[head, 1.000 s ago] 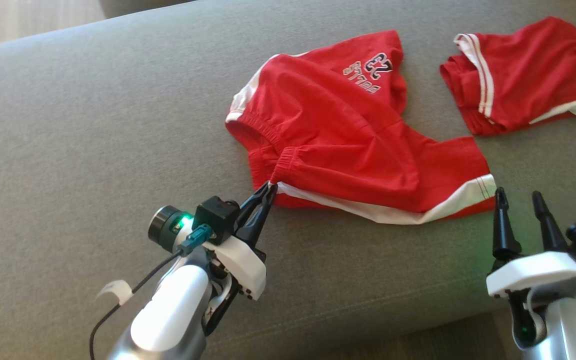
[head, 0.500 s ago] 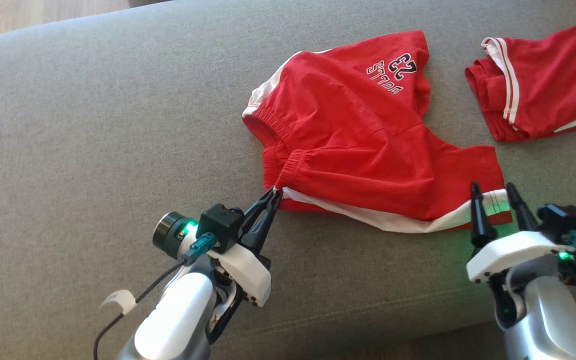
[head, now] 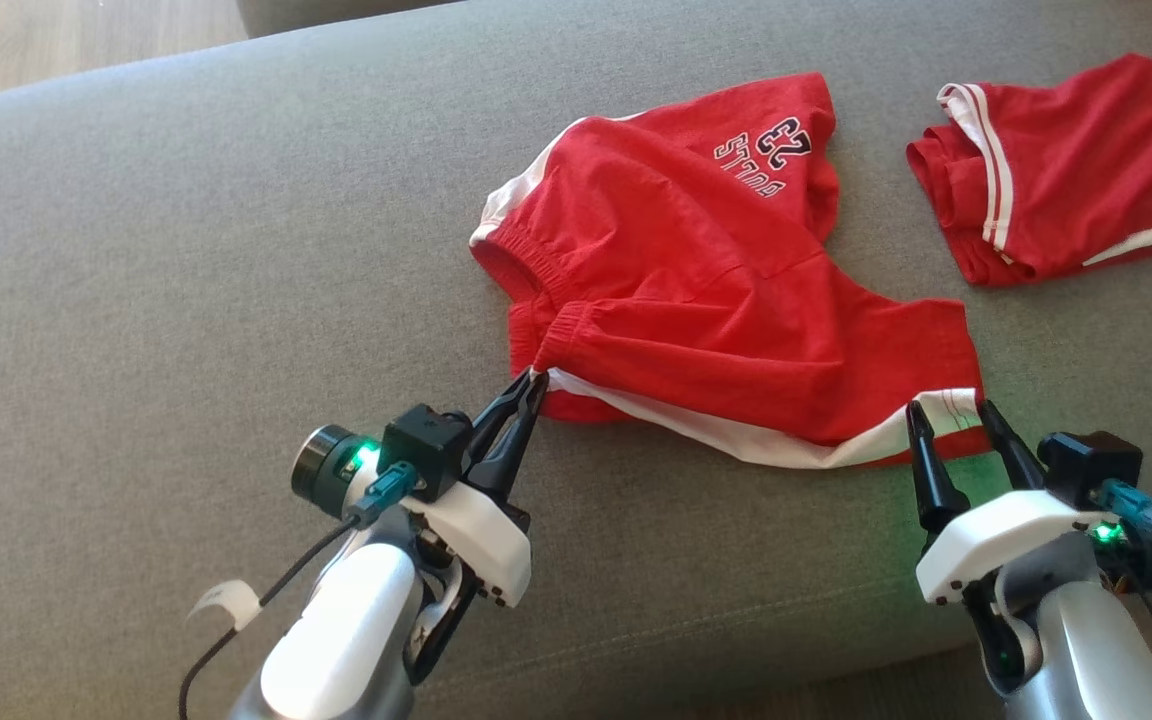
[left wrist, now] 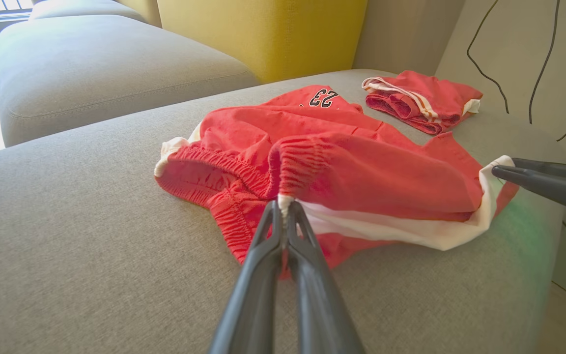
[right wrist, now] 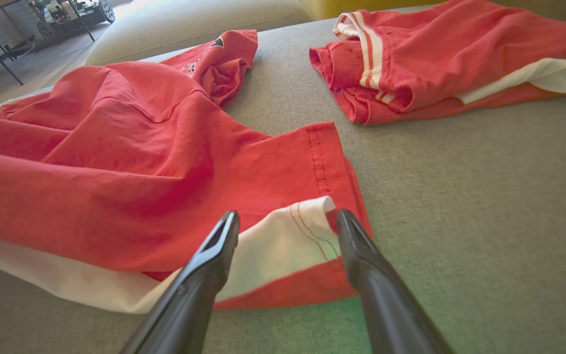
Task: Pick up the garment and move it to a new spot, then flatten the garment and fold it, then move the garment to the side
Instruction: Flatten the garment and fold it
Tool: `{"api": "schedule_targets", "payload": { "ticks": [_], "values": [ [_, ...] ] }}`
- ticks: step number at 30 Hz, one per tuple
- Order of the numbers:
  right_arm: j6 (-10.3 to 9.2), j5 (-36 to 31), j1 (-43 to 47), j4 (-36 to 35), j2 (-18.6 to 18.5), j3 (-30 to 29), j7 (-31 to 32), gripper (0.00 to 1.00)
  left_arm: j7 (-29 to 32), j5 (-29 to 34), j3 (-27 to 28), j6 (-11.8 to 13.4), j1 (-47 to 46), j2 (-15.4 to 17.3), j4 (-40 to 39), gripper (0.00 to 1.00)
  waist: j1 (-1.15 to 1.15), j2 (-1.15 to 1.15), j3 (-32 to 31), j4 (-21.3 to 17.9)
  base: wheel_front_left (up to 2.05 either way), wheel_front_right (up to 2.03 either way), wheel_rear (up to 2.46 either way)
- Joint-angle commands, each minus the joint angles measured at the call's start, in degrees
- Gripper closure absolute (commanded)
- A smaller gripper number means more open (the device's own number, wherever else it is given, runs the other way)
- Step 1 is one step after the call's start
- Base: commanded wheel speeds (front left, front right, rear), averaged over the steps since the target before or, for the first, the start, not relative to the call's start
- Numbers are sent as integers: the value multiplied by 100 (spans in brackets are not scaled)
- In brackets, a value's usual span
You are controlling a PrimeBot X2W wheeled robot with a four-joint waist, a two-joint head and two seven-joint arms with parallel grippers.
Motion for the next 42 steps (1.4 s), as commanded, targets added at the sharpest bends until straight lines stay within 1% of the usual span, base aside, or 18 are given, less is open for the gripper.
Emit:
{"api": "schedule_targets", "payload": {
  "ticks": [1, 12, 20, 31, 42],
  "values": [
    [-1, 33, 2, -248, -47, 151, 60, 0, -70, 42, 233, 23, -58, 7, -160, 100, 0, 0, -17, -11, 0, 0, 0],
    [-1, 102, 96, -484, -47, 211, 185, 0, -70, 97, 281, -12, -33, -1, -142, 100, 0, 0, -9, -22, 0, 0, 0],
    [-1, 0, -15, -374, -47, 232, 135, 0, -70, 119, 269, -32, -83, -4, -120, 100, 0, 0, 28, 32, 0, 0, 0],
    [-1, -270, -150, -260, -47, -95, -35, 0, -70, 104, 245, -20, -122, -5, -126, 100, 0, 0, 68, 37, 0, 0, 0],
    [-1, -221, -223, -187, -47, 31, -35, 0, -70, 103, 206, -17, -158, -6, -116, 100, 0, 0, 107, 83, 0, 0, 0]
  ]
}}
